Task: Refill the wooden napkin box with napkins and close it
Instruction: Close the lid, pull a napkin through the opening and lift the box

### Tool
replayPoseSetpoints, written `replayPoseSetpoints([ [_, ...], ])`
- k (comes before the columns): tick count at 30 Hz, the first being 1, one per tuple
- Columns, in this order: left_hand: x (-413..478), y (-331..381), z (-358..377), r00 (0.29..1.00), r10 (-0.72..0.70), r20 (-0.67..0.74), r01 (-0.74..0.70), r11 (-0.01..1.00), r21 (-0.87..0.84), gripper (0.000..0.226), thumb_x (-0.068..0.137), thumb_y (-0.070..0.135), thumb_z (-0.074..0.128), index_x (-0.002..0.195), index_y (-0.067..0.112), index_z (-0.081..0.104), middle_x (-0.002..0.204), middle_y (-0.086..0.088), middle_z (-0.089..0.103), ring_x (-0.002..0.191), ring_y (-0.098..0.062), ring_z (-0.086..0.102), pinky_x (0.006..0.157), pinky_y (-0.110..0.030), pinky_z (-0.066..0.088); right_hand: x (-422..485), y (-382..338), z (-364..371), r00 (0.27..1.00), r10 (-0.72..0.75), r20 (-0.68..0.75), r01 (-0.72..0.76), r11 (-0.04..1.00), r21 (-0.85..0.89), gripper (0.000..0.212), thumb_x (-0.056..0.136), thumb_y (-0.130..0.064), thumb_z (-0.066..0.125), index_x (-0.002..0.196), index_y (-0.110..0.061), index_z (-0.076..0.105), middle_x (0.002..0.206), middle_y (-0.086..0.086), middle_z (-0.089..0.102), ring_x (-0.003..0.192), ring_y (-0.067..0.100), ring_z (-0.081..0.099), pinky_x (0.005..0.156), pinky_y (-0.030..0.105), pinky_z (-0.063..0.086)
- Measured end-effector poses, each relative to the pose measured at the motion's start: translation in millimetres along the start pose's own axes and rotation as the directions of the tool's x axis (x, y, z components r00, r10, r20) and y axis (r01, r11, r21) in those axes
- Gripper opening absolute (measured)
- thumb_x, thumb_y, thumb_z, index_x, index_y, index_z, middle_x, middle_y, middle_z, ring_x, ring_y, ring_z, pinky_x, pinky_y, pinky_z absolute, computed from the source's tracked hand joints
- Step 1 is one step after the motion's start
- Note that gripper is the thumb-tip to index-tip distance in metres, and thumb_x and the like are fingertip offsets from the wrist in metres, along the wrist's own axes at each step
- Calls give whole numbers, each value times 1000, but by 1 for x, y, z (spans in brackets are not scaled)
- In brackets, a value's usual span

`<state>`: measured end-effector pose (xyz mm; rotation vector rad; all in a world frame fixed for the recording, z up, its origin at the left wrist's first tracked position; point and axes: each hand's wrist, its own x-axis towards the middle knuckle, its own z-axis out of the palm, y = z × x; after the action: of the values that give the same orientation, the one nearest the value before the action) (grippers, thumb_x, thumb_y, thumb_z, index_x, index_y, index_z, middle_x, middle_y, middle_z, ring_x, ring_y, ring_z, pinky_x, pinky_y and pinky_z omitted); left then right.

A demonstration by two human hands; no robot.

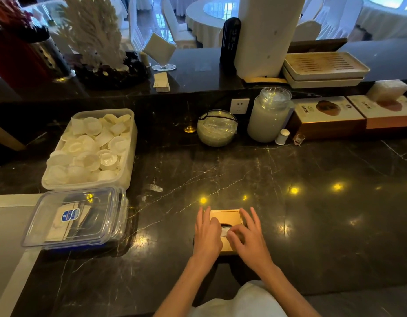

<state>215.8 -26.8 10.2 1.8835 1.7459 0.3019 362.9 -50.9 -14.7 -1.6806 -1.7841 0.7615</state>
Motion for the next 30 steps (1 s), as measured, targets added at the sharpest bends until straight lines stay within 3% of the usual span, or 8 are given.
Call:
replayPoseSetpoints([
  [4,-7,-13,7,996,42,-83,-60,972,-226,6,97,12,53,98,14,59,160,-4,24,151,-16,1,120,-38,17,19,-13,-7,976,92,198,-71,992,-108,28,90,-52,57,93,-30,73,161,-12,9,148,15,-23,119,48,4],
  [8,-13,-19,11,991,10,-135,-63,916,-397,8,99,18,52,100,15,59,157,-2,27,143,-3,5,120,-36,20,31,-17,-6,963,104,247,-94,994,-54,13,88,-41,66,92,-32,74,164,-4,12,149,18,-21,120,51,0],
  [11,-15,-21,10,996,23,-88,-57,917,-395,18,99,33,50,108,21,60,162,0,14,148,-10,-2,117,-35,12,29,-16,-7,962,107,251,-118,993,30,9,86,-39,69,89,-33,74,163,-9,14,148,14,-20,119,52,-1],
  [17,-6,-27,6,1000,-2,4,3,917,-400,22,93,40,58,97,25,73,164,5,2,150,-15,-11,118,-47,8,24,-16,-6,970,97,222,-130,982,139,3,84,-33,73,87,-34,74,157,-18,14,141,2,-19,118,51,0],
  [23,2,-23,-11,990,-110,88,140,845,-517,9,90,31,66,94,28,73,162,3,18,150,-18,-1,118,-52,9,37,-19,1,974,115,197,-156,966,208,5,87,-29,71,86,-33,75,163,-11,13,145,4,-14,117,51,-1],
  [27,10,-19,-17,984,-159,83,179,827,-533,7,88,21,70,88,27,72,159,2,28,149,-19,9,119,-48,11,37,-10,-3,961,203,189,-254,916,310,18,88,-29,70,104,-38,69,162,-9,16,151,16,-2,119,54,5],
  [30,12,-14,-18,987,-145,71,161,837,-522,14,87,21,71,80,32,68,158,4,29,149,-18,10,119,-47,12,39,2,-14,951,132,280,-195,958,212,25,87,-36,70,111,-44,67,163,-12,10,150,12,-9,119,54,2],
])
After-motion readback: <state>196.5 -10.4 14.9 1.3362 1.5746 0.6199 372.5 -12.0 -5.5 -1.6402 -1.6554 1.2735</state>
